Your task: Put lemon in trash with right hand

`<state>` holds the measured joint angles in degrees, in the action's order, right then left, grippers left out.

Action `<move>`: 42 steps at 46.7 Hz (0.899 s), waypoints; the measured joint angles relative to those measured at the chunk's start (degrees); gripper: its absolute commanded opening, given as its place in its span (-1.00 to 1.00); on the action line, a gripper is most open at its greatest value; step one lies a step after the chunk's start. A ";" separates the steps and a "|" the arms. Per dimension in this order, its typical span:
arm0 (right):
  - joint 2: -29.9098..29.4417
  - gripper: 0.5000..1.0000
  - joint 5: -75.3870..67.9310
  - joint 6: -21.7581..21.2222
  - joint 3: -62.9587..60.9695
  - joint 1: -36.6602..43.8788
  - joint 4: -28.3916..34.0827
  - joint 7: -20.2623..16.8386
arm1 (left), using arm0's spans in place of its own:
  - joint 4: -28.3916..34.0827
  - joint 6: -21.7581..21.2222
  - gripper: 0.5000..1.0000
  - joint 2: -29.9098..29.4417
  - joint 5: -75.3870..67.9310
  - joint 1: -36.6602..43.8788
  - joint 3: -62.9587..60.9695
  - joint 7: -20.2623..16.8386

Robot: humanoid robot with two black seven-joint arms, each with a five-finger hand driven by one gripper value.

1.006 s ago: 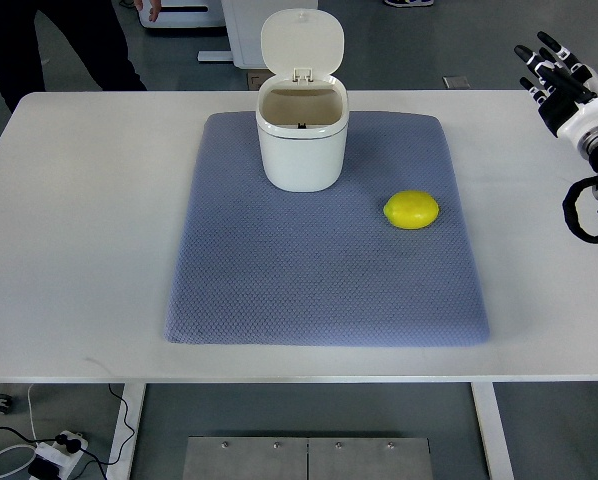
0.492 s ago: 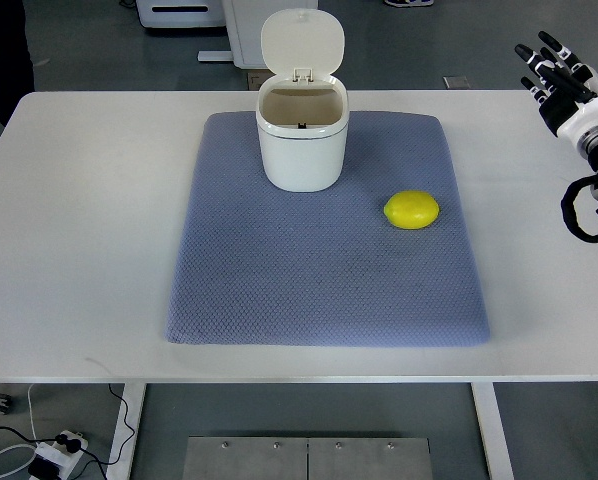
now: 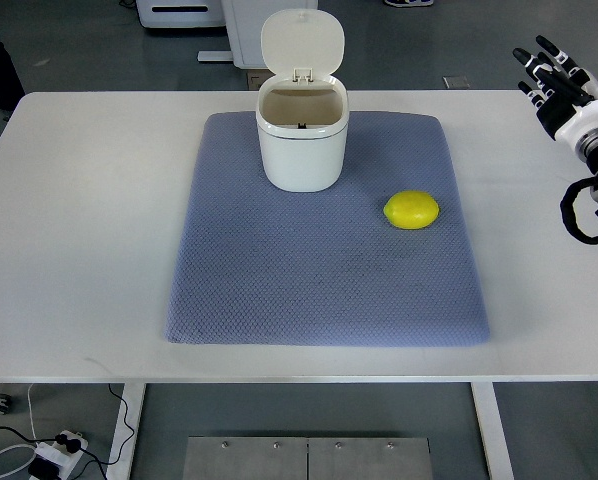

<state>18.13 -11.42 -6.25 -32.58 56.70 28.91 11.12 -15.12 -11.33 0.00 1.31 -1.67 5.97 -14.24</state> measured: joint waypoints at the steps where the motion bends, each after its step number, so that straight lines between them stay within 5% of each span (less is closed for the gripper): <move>1: 0.04 1.00 -0.03 -0.50 -0.08 -0.05 0.06 -0.28 | 0.00 0.00 1.00 0.00 0.00 0.00 0.00 0.00; 10: 0.57 1.00 -0.35 -6.76 -0.35 -1.46 2.47 -0.29 | 0.00 0.00 1.00 0.00 0.00 0.00 0.00 0.00; 22: 2.95 1.00 0.71 -6.95 0.64 -2.76 6.02 1.58 | 0.00 0.00 1.00 0.00 0.00 0.00 0.00 0.00; 42: 15.47 1.00 13.03 -6.25 7.86 -3.50 18.83 4.52 | 0.01 -0.01 1.00 0.00 0.00 0.01 0.00 0.00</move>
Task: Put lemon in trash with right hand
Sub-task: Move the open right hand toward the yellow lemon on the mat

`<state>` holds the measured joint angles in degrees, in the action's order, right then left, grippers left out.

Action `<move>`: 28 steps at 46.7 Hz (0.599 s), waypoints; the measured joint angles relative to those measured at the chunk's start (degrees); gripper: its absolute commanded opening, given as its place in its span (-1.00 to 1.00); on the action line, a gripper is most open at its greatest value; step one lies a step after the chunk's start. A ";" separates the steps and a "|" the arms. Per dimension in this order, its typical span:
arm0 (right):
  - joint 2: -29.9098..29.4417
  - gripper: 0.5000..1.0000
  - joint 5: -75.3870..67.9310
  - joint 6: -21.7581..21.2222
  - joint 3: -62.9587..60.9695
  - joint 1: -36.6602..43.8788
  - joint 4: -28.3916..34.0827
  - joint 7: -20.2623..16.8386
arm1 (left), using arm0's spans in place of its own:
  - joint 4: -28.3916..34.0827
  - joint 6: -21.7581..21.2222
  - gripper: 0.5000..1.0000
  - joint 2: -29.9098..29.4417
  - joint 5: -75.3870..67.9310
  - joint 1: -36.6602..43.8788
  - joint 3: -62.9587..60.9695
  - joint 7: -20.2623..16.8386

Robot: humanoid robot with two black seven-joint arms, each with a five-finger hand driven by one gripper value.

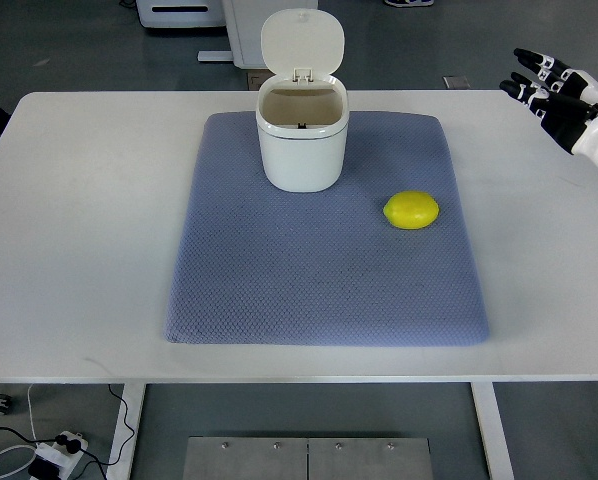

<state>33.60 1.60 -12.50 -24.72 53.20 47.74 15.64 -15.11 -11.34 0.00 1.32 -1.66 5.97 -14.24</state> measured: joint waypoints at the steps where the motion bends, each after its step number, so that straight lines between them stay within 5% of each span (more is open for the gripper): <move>1: 0.72 1.00 0.47 0.00 0.33 0.00 0.71 0.27 | -0.01 0.00 1.00 0.00 0.00 -0.01 0.01 -0.01; 28: 14.97 1.00 8.87 0.25 12.00 -1.57 16.99 9.88 | -0.01 0.00 1.00 0.00 0.00 -0.02 0.01 0.00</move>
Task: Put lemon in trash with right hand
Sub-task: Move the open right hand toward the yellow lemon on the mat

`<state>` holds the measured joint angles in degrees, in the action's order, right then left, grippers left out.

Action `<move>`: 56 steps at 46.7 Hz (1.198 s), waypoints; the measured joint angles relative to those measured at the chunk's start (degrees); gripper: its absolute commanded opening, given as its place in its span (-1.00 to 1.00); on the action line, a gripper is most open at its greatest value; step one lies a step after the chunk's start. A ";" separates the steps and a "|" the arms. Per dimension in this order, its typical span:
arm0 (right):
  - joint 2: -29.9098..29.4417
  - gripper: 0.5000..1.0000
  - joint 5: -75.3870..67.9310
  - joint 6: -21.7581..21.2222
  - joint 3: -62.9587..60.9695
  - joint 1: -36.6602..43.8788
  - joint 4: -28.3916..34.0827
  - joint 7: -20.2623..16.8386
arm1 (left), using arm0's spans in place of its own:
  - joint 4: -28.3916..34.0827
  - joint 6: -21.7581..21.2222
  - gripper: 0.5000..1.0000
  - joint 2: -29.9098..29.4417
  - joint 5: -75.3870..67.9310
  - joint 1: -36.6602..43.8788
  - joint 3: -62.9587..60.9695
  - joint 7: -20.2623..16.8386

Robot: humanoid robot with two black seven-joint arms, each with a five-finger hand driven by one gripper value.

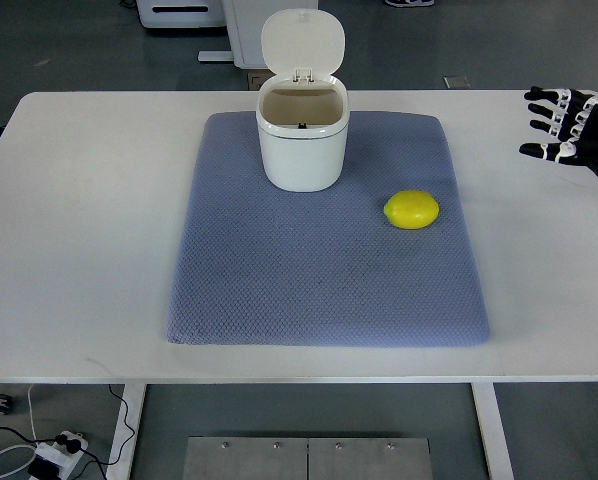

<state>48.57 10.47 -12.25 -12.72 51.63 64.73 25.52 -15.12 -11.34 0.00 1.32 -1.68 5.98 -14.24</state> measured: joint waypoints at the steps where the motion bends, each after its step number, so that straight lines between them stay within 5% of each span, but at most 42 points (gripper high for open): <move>1: 0.01 1.00 0.49 0.28 0.04 -0.20 0.21 0.29 | 0.00 0.00 1.00 0.00 0.00 0.01 -0.01 0.00; 15: -1.40 1.00 8.13 10.59 0.15 -3.99 5.74 2.68 | 0.00 0.00 1.00 0.00 0.00 0.01 0.02 0.00; 27: -5.50 1.00 10.15 15.20 1.98 -3.52 4.86 2.69 | 0.00 0.00 1.00 0.00 0.00 0.01 0.00 0.00; 56: -17.20 0.95 11.91 19.11 12.34 1.51 -8.41 2.74 | 0.00 0.00 1.00 0.00 0.00 0.01 0.00 0.00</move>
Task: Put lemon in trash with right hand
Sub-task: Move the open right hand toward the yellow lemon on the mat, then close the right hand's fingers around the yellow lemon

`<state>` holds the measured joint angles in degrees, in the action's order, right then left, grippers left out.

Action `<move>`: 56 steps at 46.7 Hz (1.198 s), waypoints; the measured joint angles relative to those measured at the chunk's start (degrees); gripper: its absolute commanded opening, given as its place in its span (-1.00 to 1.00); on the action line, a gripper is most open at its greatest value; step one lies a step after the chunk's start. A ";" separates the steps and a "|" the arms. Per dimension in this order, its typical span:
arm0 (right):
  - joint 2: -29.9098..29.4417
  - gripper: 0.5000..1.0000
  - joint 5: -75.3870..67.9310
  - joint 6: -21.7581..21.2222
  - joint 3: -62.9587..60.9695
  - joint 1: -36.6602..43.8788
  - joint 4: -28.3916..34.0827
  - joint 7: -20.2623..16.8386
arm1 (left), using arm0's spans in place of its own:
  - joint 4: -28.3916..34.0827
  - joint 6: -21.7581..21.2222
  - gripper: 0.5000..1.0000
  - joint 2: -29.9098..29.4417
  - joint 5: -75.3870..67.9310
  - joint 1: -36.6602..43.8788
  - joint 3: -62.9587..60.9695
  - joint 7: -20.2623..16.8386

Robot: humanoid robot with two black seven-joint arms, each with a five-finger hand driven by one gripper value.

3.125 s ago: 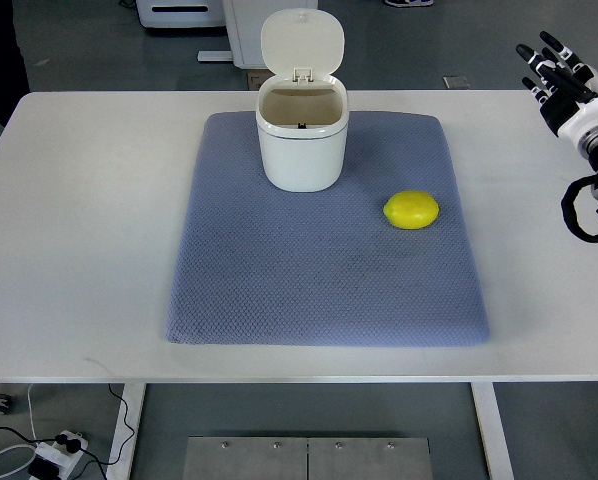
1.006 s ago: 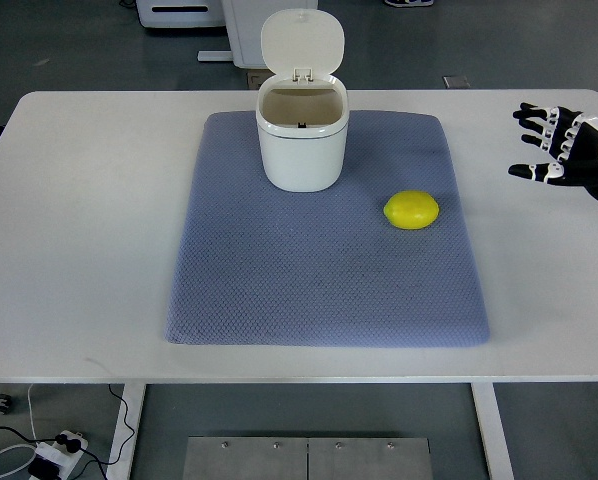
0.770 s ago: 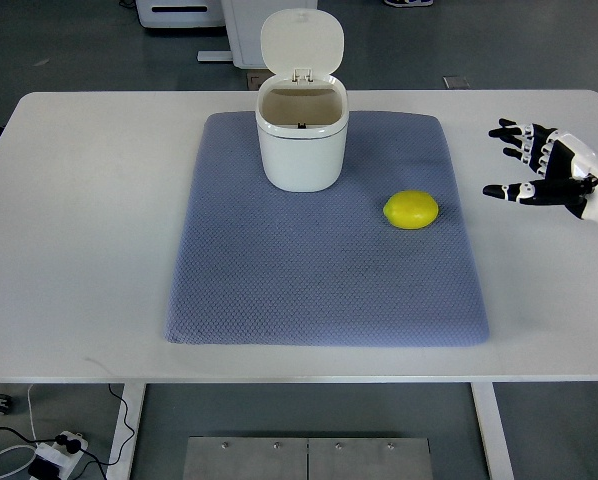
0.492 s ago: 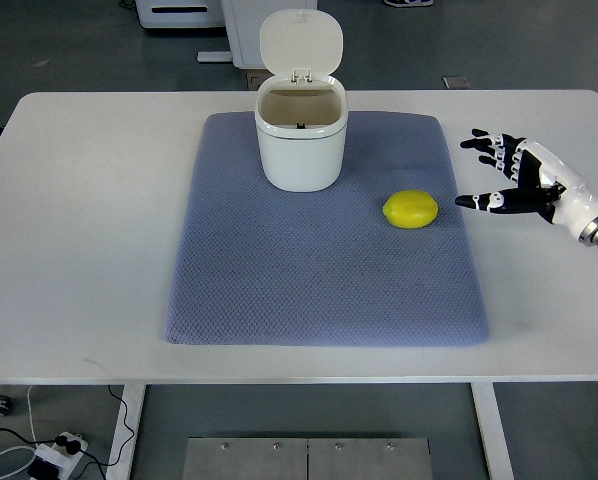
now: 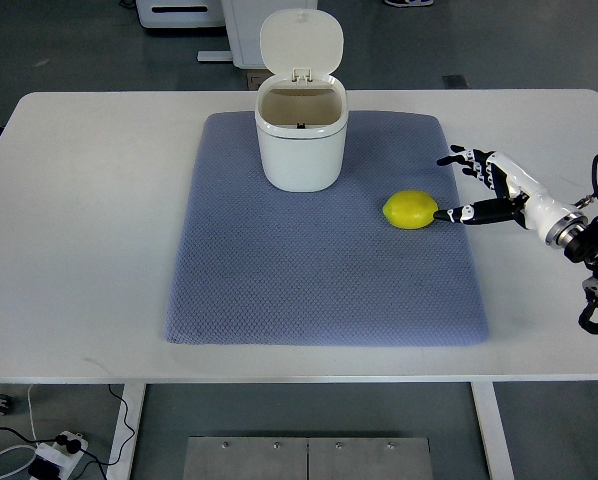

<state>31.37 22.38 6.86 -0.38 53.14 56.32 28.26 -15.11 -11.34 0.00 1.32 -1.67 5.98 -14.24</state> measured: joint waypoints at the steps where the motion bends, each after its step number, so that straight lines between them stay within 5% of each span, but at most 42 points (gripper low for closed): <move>1: -0.26 0.95 0.01 0.00 0.14 0.00 -0.27 0.02 | 0.00 0.00 1.00 0.00 0.00 0.00 0.00 0.00; 44: -5.62 0.79 3.18 2.90 4.68 0.22 -4.42 2.08 | 0.00 0.00 1.00 0.00 0.00 0.00 0.00 0.00; 56: -5.71 0.35 3.29 2.90 7.14 1.90 -5.00 2.11 | 0.00 0.00 1.00 0.00 0.00 0.00 0.00 0.00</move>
<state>25.66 25.67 9.76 6.76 55.04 51.32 30.38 -15.12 -11.34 0.00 1.32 -1.67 5.97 -14.24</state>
